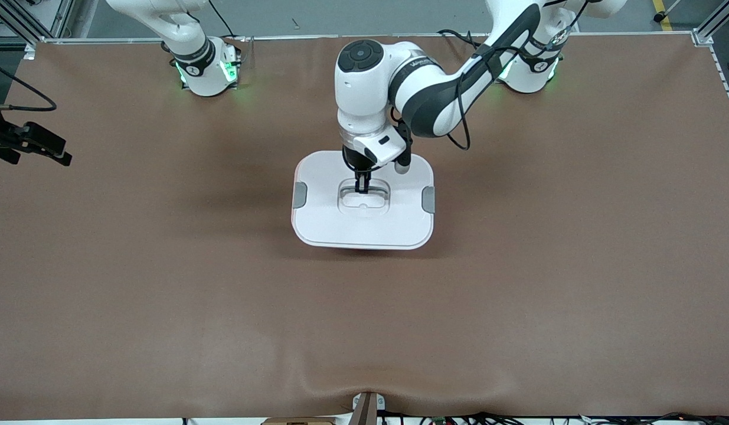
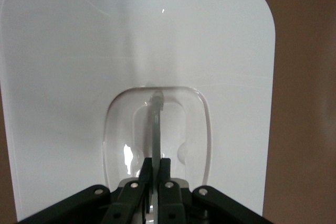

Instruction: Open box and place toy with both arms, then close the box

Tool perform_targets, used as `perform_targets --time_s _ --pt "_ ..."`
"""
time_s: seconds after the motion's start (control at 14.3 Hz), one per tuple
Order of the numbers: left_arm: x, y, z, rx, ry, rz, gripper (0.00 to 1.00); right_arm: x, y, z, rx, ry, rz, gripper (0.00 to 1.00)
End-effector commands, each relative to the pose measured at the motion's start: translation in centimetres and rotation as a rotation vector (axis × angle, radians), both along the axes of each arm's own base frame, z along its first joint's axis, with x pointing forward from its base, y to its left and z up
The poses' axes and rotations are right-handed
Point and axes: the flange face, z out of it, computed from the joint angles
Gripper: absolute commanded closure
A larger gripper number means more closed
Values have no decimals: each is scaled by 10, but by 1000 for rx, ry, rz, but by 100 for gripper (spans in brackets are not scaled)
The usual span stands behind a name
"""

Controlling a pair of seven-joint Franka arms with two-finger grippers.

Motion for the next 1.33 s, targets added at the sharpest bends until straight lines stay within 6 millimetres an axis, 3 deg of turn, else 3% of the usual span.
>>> perform_targets --time_s 0.0,0.28,1.12,1.26 --pt "-6 -10 -2 3 -25 1 100 -2 -13 7 40 -7 -31 0" --pt "-10 -16 -20 27 -37 5 100 2 -7 6 24 -7 23 0" --pt "-21 -26 -27 29 -29 -15 100 0 -2 -2 -28 27 81 0" --pt "-21 -26 -28 29 -27 -15 100 2 7 -2 -46 28 97 0"
